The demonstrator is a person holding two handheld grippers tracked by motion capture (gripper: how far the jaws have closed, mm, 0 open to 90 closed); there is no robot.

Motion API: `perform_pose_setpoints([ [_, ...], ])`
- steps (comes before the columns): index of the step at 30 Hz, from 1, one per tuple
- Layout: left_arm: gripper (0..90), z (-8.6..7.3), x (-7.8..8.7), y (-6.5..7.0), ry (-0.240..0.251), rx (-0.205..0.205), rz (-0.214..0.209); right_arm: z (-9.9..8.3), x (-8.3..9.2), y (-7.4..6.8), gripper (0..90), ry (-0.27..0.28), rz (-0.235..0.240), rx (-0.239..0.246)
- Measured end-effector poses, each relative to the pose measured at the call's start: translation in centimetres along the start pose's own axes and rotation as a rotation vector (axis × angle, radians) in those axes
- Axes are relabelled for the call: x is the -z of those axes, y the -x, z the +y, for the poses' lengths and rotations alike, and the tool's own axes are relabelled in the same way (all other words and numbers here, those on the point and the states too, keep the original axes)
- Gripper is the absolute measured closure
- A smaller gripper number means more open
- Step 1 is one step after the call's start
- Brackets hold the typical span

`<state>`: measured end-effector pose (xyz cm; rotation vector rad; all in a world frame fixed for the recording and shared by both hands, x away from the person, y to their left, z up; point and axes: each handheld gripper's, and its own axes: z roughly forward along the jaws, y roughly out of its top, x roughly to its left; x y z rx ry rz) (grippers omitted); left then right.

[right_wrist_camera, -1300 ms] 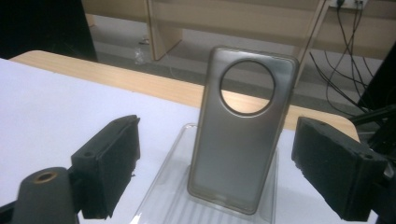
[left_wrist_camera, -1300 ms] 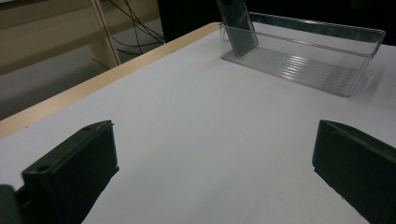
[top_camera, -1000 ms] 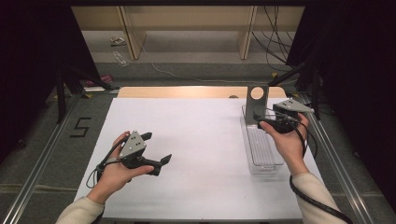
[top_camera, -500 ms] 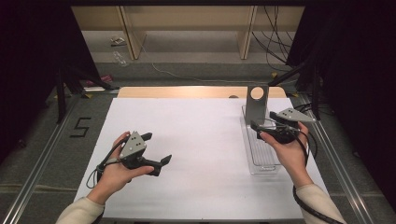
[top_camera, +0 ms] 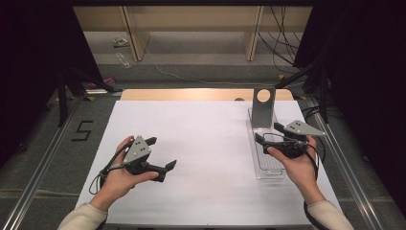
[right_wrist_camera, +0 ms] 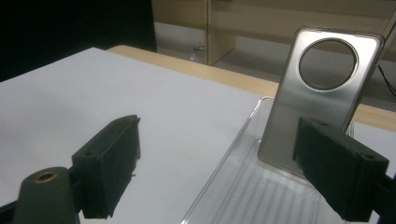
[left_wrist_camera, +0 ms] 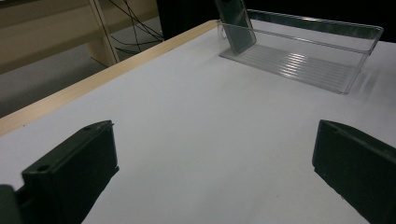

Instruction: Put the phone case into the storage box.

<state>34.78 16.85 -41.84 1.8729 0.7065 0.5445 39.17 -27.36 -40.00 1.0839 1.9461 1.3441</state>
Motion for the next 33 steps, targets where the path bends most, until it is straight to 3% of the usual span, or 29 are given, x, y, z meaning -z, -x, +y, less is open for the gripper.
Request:
perform_pose_setpoints([
  [15,0.0,-0.6,0.8,-0.2,0.005,0.003,0.012,-2.1,1.5,-0.8,16.1,0.004,0.063,0.01],
  [33,0.0,-1.2,1.4,-0.6,0.003,0.002,0.022,-3.6,2.9,-1.1,16.1,0.005,0.089,0.031],
])
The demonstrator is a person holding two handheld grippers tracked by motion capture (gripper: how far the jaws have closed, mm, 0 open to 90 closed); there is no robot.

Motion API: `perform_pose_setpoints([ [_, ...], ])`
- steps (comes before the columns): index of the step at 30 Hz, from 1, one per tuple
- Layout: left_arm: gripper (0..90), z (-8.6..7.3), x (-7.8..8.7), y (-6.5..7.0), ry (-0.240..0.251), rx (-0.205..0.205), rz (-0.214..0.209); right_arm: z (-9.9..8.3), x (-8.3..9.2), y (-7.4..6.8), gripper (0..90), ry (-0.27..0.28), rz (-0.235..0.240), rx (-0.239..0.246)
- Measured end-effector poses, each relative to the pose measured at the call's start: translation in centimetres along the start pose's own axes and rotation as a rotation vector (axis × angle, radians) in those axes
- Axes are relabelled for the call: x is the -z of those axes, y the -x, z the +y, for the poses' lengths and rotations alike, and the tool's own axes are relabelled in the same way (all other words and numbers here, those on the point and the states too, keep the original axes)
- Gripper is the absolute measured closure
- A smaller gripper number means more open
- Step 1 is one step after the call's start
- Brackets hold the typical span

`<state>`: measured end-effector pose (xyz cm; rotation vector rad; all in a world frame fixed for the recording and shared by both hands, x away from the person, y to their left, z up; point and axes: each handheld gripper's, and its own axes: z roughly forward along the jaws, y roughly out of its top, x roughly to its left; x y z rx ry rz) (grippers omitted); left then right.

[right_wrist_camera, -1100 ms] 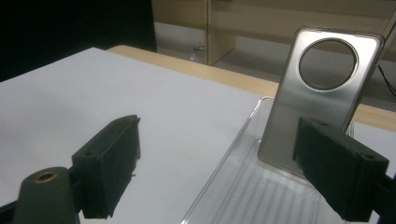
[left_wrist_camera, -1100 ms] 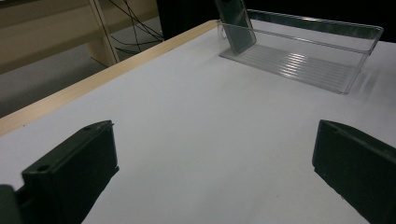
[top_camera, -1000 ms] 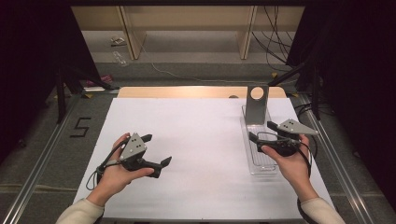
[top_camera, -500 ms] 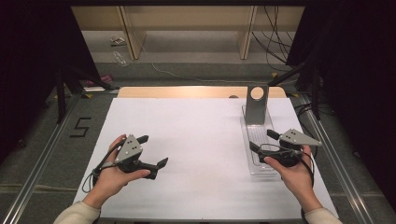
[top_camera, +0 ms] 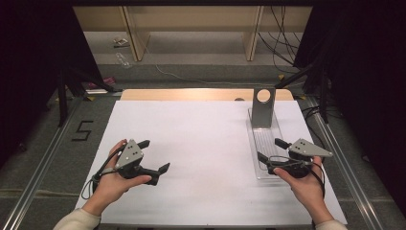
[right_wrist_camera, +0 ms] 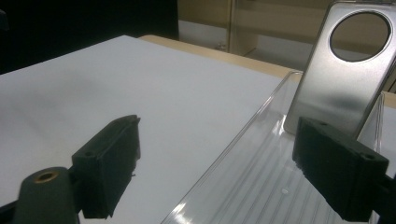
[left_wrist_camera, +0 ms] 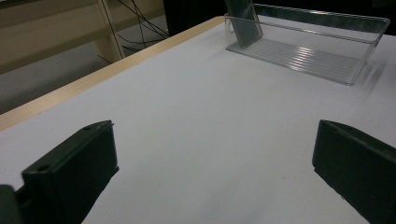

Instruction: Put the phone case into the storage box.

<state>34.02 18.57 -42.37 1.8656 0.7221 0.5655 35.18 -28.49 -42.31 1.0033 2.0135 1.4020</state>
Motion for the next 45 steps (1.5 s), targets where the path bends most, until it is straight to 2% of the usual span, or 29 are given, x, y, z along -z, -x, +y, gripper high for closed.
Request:
perform_pose_setpoints([
  [24,0.0,-0.6,0.4,-0.1,-0.011,0.003,0.001,-1.1,1.0,0.0,16.1,-0.003,-0.003,-0.004],
  [45,0.0,-0.9,0.3,-0.2,-0.021,0.003,-0.002,-1.2,1.0,-0.1,16.1,0.002,-0.006,-0.005],
])
